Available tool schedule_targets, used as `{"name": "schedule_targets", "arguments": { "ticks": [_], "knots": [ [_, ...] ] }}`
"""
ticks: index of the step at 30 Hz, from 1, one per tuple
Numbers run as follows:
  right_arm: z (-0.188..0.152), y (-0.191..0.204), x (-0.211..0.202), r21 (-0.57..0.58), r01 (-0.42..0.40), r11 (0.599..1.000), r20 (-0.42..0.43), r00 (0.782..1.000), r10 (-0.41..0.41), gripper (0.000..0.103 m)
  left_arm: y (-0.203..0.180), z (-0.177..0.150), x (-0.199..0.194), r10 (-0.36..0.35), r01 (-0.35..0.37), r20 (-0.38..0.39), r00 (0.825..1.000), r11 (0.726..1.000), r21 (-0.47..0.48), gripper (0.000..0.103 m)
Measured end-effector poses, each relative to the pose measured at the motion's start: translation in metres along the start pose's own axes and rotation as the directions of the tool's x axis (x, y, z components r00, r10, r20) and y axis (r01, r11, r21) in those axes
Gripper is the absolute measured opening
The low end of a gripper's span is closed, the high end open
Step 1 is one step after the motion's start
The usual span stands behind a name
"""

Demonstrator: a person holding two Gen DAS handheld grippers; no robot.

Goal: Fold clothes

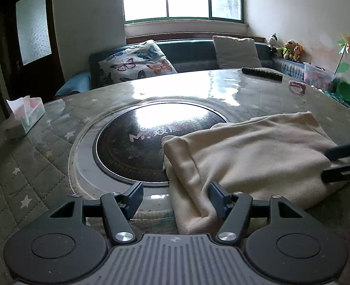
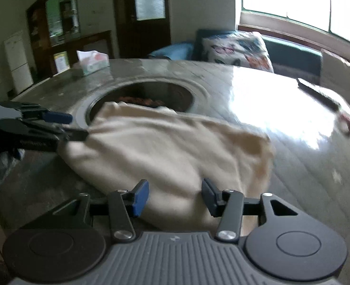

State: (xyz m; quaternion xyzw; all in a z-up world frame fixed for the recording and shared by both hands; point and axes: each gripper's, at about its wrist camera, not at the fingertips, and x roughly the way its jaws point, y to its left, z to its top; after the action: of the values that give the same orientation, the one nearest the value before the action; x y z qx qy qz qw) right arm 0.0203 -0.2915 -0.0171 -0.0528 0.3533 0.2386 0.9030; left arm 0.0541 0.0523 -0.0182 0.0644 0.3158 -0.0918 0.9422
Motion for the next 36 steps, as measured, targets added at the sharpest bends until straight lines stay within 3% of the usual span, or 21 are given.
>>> {"name": "schedule_targets", "arguments": {
  "ticks": [8, 12, 22, 30, 36],
  "knots": [
    [0.011, -0.014, -0.01, 0.032, 0.008, 0.999, 0.041, 0.999, -0.009, 0.051, 0.001, 0.018, 0.003, 0.004, -0.004, 0.01, 1.0, 1.0, -0.002, 0.068],
    [0.029, -0.02, 0.007, 0.044, 0.008, 0.999, 0.06, 0.998, -0.01, 0.051, 0.003, 0.029, 0.016, 0.011, -0.011, 0.001, 1.0, 1.0, -0.009, 0.068],
    [0.043, -0.047, 0.054, 0.123, 0.034, 0.992, 0.036, 0.999, -0.039, 0.051, 0.02, 0.04, 0.056, 0.057, -0.058, -0.063, 0.996, 0.998, -0.025, 0.069],
    [0.05, -0.045, 0.052, 0.125, 0.038, 0.991, 0.045, 0.998, -0.044, 0.051, 0.017, 0.051, 0.059, 0.026, -0.027, -0.041, 0.999, 0.999, -0.024, 0.068],
    [0.052, -0.047, 0.062, 0.133, 0.046, 0.99, 0.025, 0.998, -0.05, 0.05, 0.009, 0.052, 0.075, 0.034, -0.034, -0.077, 0.996, 0.999, 0.008, 0.068]
  ]
}}
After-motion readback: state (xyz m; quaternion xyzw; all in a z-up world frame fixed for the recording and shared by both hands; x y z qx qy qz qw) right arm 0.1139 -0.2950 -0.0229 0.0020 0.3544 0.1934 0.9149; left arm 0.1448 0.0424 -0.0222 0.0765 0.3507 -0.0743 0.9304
